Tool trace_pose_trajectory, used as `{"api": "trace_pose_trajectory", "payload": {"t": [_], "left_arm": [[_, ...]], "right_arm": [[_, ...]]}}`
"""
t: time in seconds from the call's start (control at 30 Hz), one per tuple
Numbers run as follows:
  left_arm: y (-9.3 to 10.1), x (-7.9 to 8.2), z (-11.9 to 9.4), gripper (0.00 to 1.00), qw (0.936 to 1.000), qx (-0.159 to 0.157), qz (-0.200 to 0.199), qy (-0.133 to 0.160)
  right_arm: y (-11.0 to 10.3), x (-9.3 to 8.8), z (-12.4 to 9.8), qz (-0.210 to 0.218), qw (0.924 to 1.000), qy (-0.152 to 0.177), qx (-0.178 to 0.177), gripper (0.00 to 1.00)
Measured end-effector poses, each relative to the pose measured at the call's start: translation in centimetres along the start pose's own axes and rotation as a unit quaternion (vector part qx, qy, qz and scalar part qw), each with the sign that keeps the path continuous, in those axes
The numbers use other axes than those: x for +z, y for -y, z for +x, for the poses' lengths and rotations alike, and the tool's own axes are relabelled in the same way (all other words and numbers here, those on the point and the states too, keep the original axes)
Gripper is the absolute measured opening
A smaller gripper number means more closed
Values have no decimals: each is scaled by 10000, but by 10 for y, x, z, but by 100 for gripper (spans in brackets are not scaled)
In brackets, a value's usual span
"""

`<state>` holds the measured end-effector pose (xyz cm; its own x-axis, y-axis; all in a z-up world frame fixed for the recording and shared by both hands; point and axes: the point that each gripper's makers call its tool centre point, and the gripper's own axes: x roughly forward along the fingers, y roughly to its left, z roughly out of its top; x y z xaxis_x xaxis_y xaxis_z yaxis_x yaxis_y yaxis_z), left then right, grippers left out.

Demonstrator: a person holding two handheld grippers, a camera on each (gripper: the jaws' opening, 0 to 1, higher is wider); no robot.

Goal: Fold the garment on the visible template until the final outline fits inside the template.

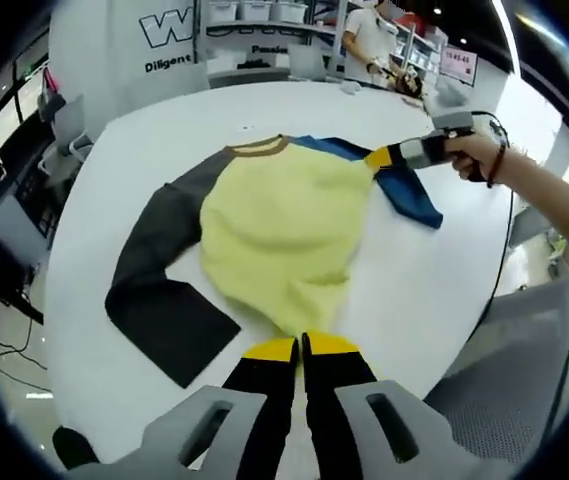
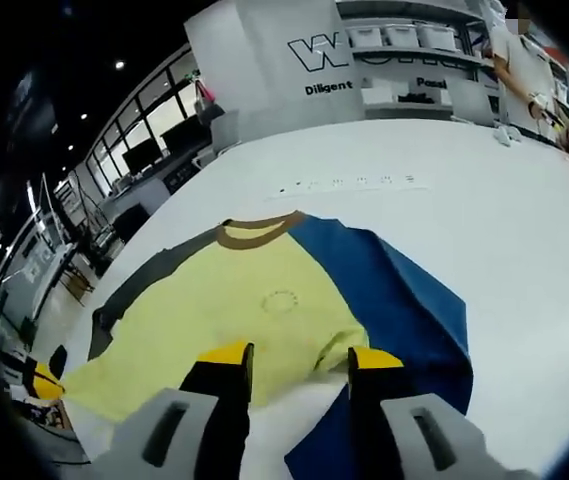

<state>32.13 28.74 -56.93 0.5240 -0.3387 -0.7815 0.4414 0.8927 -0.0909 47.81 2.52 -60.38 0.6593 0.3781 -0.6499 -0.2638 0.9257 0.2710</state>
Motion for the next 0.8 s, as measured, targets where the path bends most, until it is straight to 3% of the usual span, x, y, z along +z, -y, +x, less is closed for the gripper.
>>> {"api": "trace_pose_trajectory", "payload": {"t": [0.27,0.53,0.6,0.8], "left_arm": [[-4,-4,1,5,9998,173,-79,-52],[-3,5,-2,5,9994,207,-248,129],[-5,9,-3,6,9994,194,-228,165],[-17,24,-7,6,9985,239,-327,370]], "right_arm": [[-16,-21,-11,118,9996,-42,251,48],[-46,-39,-20,178,9981,-94,586,47],[-69,-52,-21,147,9964,-144,828,47],[-100,-72,-16,233,9932,-253,1116,45]]}}
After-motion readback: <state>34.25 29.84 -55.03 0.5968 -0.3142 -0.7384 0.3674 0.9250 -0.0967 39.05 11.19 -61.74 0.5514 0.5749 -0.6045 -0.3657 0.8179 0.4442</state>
